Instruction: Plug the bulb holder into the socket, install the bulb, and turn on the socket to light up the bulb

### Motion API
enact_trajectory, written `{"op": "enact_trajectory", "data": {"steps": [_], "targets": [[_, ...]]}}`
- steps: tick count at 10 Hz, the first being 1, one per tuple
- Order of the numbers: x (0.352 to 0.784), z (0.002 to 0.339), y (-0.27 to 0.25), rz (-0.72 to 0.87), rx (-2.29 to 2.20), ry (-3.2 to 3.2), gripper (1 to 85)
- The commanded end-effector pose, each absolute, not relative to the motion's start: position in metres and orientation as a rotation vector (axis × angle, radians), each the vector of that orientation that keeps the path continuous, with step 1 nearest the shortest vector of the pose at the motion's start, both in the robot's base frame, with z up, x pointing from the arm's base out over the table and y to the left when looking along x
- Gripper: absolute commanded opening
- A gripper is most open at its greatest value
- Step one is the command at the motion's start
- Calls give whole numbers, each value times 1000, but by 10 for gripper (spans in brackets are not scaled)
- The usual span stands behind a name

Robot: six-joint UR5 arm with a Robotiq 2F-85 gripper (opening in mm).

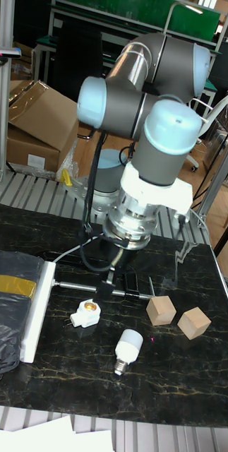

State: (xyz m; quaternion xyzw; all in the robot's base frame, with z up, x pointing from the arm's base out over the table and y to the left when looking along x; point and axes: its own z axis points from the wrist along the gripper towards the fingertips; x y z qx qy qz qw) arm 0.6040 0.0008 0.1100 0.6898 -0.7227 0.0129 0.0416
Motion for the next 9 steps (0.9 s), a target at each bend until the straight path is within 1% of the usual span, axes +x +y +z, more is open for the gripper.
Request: {"op": "enact_trajectory", "data": {"steps": [1,3,5,7,9], "targets": [[601,94,2,-4,2320,-2011,577],[604,84,16,-46,2424,-1953,570],[606,82,15,-23,2438,-1926,567],[606,78,12,-10,2423,-1953,540],[614,88,10,18,2367,-2050,527]]}}
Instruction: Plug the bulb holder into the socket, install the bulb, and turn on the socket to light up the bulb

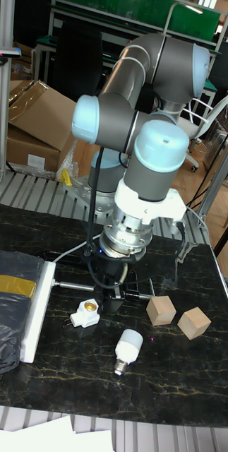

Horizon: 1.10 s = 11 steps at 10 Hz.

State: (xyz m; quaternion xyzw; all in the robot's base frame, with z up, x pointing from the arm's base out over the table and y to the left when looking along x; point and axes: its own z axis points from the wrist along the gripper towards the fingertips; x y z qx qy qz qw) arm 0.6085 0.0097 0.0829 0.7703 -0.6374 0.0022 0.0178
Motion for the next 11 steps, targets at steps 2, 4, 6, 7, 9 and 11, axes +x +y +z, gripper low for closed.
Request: {"op": "enact_trajectory", "data": {"steps": [2,4,6,7,9,11], "targets": [[609,84,6,18,2338,-2059,530],[612,74,12,0,2346,-2118,527],[602,80,-4,20,2231,-2149,527],[601,77,-2,8,2264,-2116,517],[592,69,-4,-20,2354,-1955,483],[597,64,-1,1,2425,-1887,490]]}}
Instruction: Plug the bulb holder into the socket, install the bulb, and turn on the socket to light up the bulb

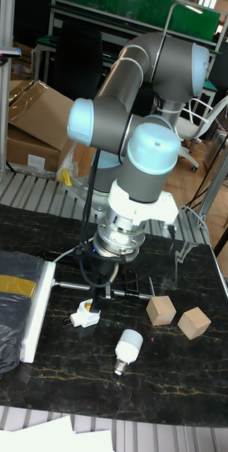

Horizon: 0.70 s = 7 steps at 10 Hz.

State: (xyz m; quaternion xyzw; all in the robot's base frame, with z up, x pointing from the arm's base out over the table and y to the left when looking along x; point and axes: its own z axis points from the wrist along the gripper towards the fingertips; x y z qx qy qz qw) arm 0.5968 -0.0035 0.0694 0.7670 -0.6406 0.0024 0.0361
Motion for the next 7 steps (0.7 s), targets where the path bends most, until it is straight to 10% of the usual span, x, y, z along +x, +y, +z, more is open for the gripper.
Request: {"op": "enact_trajectory", "data": {"steps": [1,7], "targets": [[601,62,1,9,2461,-1860,490],[599,52,3,-9,2650,-1610,563]]}}
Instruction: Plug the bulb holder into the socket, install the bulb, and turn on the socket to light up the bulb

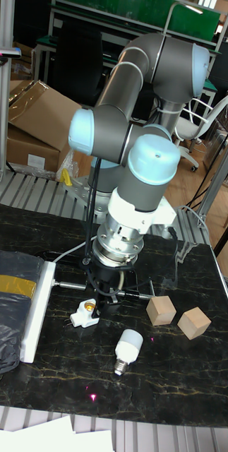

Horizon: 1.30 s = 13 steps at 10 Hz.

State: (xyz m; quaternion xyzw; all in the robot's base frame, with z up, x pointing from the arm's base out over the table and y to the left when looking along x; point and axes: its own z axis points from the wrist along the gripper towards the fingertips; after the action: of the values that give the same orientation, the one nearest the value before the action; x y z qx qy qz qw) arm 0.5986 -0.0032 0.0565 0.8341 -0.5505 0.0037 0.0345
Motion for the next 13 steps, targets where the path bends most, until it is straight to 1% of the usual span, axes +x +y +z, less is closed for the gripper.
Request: {"op": "enact_trajectory", "data": {"steps": [1,2,8,13], "targets": [[598,50,4,-21,2665,-1594,567],[598,48,5,-23,2679,-1585,583],[586,39,-1,-47,2710,-1547,597],[586,30,-3,-28,2714,-1547,590]]}}
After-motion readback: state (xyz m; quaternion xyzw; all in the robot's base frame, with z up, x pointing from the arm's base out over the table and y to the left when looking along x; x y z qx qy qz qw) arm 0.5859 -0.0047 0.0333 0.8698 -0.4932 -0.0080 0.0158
